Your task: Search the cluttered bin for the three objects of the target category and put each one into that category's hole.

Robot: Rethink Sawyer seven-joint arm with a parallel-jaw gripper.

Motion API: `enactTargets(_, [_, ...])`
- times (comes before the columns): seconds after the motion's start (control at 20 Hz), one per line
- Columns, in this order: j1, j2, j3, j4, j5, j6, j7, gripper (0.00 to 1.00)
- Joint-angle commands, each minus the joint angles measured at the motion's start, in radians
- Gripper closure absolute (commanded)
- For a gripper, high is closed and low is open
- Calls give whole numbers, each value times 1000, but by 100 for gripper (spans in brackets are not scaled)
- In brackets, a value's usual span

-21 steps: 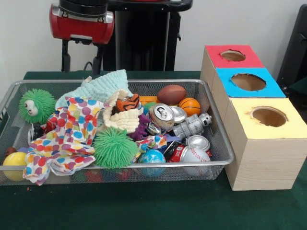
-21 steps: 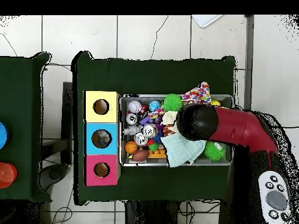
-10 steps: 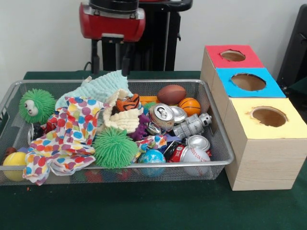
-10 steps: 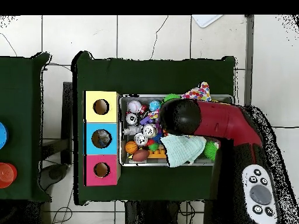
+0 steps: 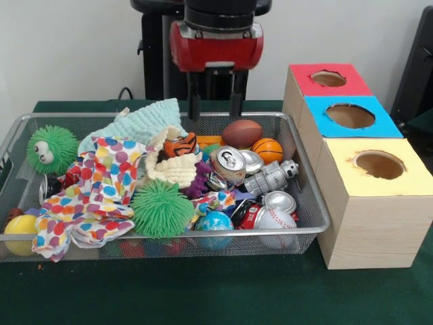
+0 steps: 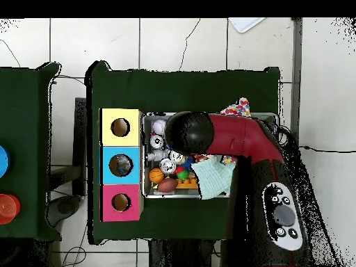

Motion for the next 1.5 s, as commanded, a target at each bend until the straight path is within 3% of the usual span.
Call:
enactTargets(0.05, [-7, 146, 82, 44, 39, -132, 142, 0])
enactTargets(0.5, [19, 198, 7, 23, -9, -187, 141, 0])
enactTargets(1.0, [-8, 288, 23, -82, -43, -217, 56, 0])
enactTargets(1.5, [-69, 293, 82, -218, -109, -137, -111, 0])
